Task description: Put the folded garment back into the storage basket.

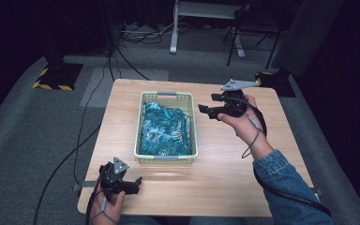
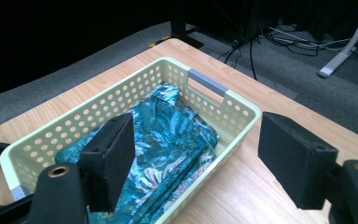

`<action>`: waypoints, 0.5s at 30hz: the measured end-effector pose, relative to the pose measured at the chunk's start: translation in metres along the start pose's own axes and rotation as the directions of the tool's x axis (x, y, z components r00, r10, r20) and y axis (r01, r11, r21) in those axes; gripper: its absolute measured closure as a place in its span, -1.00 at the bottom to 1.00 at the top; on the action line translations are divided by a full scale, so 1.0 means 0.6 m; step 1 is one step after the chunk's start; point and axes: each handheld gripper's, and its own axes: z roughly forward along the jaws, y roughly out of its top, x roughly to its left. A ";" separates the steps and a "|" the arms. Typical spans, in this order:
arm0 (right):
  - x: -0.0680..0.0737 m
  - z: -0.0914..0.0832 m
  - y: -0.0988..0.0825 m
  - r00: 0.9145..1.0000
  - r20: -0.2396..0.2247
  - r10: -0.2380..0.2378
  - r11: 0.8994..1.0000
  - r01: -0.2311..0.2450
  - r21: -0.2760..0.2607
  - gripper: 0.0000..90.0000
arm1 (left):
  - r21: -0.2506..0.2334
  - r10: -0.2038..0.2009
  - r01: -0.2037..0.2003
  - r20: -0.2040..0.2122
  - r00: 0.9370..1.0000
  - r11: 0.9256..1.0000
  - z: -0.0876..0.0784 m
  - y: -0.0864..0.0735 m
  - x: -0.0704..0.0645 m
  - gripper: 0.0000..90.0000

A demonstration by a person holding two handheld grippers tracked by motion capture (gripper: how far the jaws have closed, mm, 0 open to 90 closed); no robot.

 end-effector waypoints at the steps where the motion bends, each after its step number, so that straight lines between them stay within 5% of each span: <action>1: -0.001 -0.003 -0.001 1.000 0.001 0.003 1.000 -0.003 -0.001 -0.39 | 0.000 0.000 0.000 0.000 1.000 1.000 0.000 0.000 0.000 -0.99; 15: -0.022 -0.033 -0.024 0.999 0.031 0.010 1.000 -0.009 -0.017 -0.39 | -0.001 0.000 0.000 -0.002 1.000 1.000 -0.001 -0.001 -0.001 -0.99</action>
